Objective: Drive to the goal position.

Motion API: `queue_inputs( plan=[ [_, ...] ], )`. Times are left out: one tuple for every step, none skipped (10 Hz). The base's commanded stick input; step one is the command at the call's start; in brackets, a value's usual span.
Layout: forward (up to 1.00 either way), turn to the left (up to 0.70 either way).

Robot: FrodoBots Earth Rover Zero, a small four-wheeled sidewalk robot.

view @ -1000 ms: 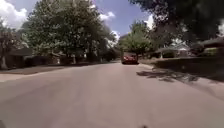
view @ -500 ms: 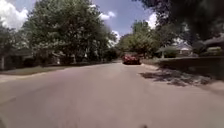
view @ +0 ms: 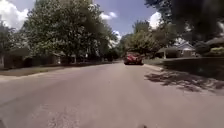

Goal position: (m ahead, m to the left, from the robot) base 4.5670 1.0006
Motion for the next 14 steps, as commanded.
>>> queue_inputs(
  plan=[
    [0.85,-0.34],
    [0.85,-0.34],
    [0.85,-0.22],
    [0.85,-0.09],
    [0.85,0.0],
    [0.85,0.0],
    [0.85,0.0],
    [0.85,0.0],
    [0.85,0.0],
    [0.85,0.0],
    [0.85,0.0],
    [0.85,0.0],
    [0.85,0.0],
    [0.85,0.0]
  ],
)
